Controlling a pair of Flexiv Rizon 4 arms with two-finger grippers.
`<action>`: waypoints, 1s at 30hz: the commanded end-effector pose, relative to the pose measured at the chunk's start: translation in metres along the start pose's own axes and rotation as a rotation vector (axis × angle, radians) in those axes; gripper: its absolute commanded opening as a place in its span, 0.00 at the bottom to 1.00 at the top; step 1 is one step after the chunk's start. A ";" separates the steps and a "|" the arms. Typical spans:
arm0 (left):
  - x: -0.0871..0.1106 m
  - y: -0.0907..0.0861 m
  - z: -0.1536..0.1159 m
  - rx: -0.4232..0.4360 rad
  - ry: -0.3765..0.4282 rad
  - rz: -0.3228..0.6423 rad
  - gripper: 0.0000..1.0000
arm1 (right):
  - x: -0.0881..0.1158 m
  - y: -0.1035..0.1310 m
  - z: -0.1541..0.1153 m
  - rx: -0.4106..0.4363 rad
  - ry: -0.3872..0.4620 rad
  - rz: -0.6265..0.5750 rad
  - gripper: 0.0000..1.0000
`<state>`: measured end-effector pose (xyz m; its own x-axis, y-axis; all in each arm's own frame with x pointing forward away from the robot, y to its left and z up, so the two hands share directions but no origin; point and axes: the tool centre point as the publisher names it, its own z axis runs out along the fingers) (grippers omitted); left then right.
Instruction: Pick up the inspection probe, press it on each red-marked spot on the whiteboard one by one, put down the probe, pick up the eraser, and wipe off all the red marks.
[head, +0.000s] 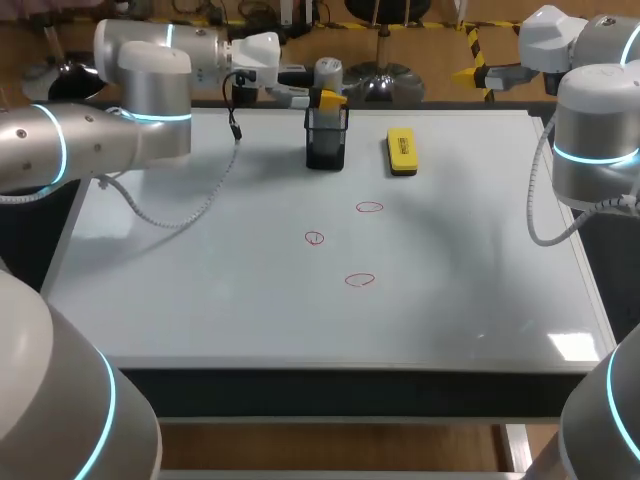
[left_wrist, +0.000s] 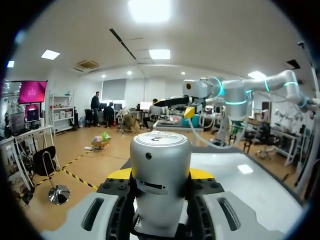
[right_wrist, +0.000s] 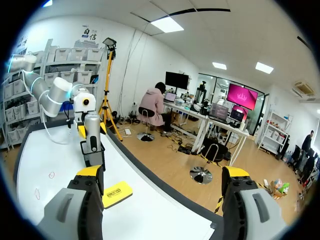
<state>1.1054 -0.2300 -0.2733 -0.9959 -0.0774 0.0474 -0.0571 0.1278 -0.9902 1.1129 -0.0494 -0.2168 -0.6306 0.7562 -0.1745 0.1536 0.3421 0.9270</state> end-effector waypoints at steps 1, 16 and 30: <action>0.007 -0.013 -0.005 -0.005 -0.017 0.010 0.00 | 0.000 0.000 0.000 0.000 0.001 0.000 1.00; 0.008 -0.061 -0.015 0.010 -0.028 0.034 0.00 | 0.000 0.000 0.000 0.000 0.001 0.000 1.00; 0.003 -0.105 -0.029 0.048 -0.004 0.039 0.00 | 0.000 0.000 0.000 0.000 0.001 0.000 1.00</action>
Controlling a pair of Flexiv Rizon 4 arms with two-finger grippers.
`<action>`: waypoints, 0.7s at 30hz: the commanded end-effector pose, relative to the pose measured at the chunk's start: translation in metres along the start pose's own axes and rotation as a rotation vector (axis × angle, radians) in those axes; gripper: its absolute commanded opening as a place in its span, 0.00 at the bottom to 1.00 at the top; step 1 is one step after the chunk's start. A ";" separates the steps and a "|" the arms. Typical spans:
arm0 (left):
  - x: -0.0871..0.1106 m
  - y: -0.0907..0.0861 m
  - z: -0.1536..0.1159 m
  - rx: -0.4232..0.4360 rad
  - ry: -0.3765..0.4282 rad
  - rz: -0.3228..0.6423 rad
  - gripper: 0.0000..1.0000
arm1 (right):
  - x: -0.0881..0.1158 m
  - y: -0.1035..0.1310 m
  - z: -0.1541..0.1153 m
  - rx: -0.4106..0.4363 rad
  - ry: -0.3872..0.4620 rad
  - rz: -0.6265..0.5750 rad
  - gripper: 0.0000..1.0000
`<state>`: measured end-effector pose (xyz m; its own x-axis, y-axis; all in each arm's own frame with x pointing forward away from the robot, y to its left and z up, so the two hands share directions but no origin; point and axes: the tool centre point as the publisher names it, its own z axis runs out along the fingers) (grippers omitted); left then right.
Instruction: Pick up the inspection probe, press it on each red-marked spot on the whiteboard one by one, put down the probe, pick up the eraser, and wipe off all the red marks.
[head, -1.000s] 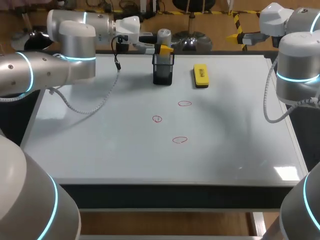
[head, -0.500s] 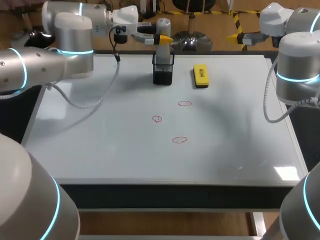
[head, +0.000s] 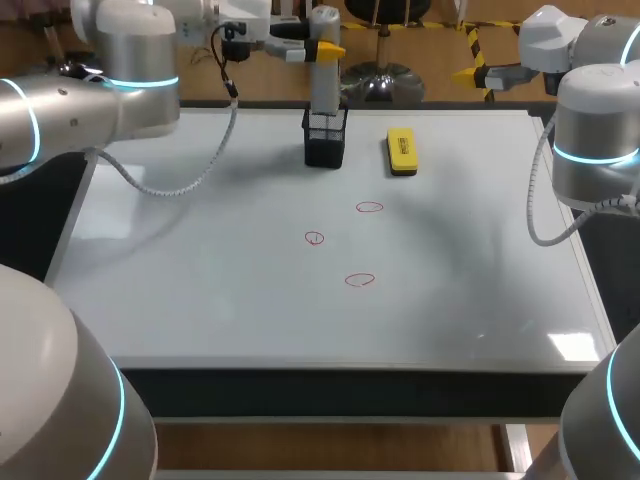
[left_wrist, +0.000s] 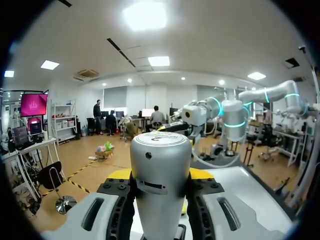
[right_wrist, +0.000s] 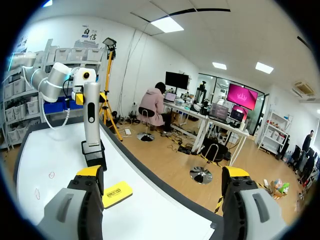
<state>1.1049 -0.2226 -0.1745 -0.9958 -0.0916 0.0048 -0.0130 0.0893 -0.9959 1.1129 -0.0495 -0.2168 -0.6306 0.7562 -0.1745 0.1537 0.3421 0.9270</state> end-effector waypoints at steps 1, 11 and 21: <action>-0.002 -0.012 -0.011 0.020 0.020 -0.004 0.00 | 0.000 0.000 0.000 0.000 0.001 0.000 1.00; -0.005 -0.033 -0.042 0.047 0.007 0.018 0.00 | 0.000 0.000 0.000 0.000 0.001 0.000 1.00; -0.004 -0.032 -0.102 0.023 -0.107 0.039 0.00 | 0.000 0.000 0.000 0.000 0.001 0.000 1.00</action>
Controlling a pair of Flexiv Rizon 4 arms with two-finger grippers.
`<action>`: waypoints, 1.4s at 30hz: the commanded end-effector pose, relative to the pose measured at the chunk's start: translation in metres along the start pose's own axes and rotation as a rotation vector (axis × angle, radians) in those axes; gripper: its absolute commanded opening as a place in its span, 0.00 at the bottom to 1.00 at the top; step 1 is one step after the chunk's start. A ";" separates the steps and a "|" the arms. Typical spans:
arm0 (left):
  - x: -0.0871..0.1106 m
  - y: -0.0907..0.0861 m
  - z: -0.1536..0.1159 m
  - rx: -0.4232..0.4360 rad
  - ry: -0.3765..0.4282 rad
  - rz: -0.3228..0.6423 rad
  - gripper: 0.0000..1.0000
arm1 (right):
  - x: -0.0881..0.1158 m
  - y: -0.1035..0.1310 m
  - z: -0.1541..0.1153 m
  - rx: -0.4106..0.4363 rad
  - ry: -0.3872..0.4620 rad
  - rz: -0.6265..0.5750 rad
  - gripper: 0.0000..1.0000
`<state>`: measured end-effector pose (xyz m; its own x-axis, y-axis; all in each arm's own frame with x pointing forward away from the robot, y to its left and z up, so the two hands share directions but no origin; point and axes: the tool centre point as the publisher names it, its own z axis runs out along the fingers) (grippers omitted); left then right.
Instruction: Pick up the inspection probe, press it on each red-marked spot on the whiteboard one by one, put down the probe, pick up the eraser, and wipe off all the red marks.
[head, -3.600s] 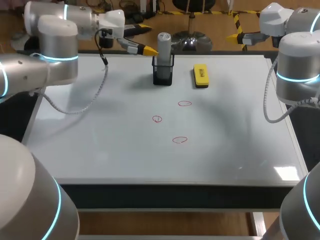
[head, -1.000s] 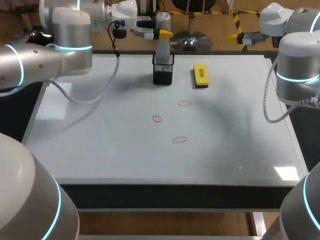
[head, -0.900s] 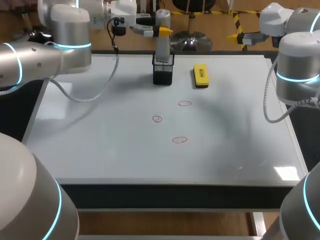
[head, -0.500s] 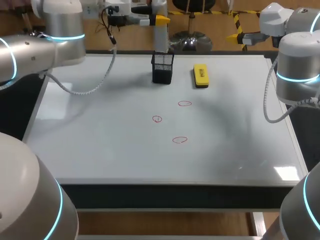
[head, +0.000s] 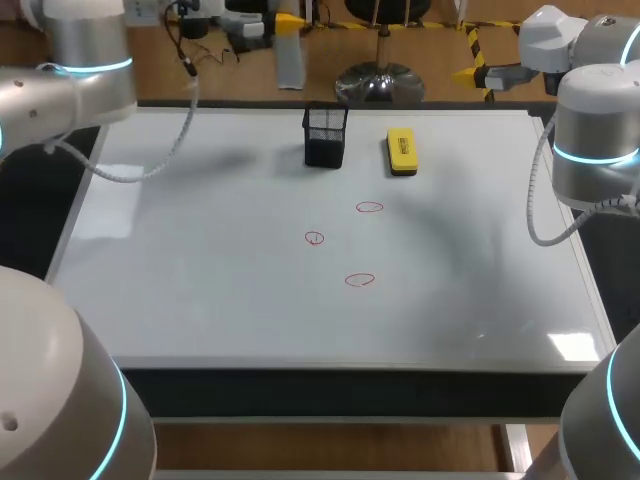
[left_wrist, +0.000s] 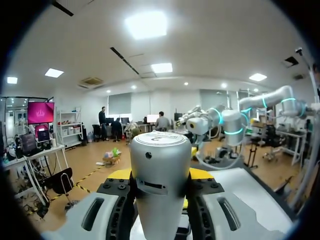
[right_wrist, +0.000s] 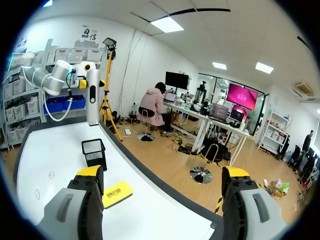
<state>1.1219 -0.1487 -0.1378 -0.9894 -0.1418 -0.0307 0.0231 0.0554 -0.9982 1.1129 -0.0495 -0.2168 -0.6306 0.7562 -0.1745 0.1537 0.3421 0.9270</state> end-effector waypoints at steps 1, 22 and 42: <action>0.018 -0.003 -0.031 -0.021 -0.060 0.013 0.00 | 0.000 0.000 0.000 0.000 0.001 0.000 1.00; 0.033 0.036 -0.149 -0.083 -0.210 0.045 0.00 | 0.000 0.000 0.000 0.000 0.001 0.000 1.00; 0.035 0.057 -0.181 -0.099 -0.299 -0.004 0.00 | 0.000 0.000 0.000 0.000 0.001 0.000 1.00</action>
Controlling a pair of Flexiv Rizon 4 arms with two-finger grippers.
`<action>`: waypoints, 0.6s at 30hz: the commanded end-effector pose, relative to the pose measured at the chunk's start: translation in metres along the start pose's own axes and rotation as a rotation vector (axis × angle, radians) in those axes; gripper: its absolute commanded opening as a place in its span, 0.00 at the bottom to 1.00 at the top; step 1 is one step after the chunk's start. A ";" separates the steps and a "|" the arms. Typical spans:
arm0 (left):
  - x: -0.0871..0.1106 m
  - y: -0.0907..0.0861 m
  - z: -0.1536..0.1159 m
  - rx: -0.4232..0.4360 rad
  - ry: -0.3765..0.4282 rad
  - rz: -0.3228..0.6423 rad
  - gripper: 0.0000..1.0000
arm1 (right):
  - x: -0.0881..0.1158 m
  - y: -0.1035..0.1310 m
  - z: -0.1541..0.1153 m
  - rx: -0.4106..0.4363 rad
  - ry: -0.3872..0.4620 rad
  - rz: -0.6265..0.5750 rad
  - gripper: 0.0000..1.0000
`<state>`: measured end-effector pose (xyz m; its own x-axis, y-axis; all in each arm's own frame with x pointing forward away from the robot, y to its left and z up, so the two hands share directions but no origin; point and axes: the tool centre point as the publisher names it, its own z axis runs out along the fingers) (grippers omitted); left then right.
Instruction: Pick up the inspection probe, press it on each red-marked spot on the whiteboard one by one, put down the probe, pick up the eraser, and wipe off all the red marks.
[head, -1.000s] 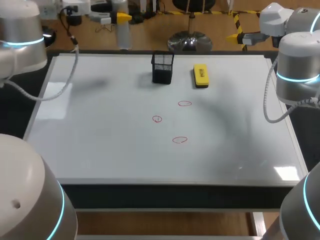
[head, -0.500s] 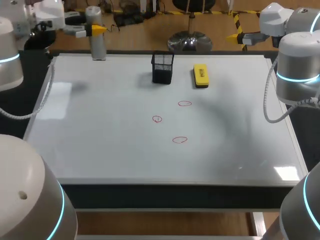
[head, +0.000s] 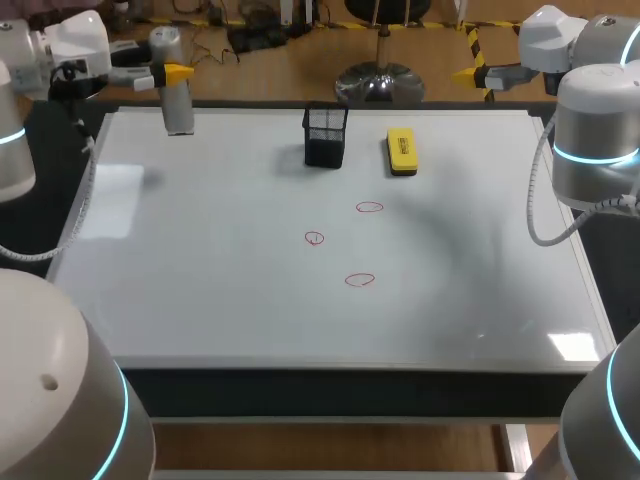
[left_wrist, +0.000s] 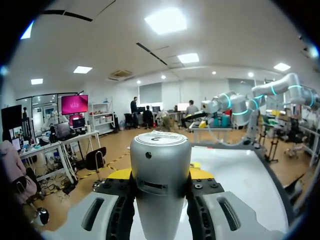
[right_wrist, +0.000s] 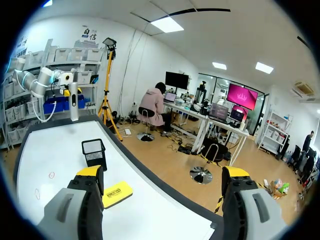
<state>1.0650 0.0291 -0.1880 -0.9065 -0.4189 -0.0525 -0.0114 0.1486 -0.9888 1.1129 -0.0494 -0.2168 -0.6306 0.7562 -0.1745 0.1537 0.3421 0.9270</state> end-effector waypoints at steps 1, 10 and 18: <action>0.002 -0.001 0.000 0.001 -0.008 0.002 0.00 | 0.000 0.000 0.000 0.000 0.001 0.000 1.00; 0.002 -0.001 0.000 0.001 -0.008 0.002 0.00 | 0.000 0.000 0.000 0.000 0.001 0.000 1.00; 0.002 -0.001 0.000 0.001 -0.008 0.002 0.00 | 0.012 -0.003 0.016 0.103 0.196 -0.222 1.00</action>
<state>1.0635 0.0283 -0.1874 -0.9041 -0.4240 -0.0539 -0.0111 0.1493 -0.9887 1.1078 -0.0323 -0.2294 -0.7000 0.6672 -0.2548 0.0862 0.4331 0.8972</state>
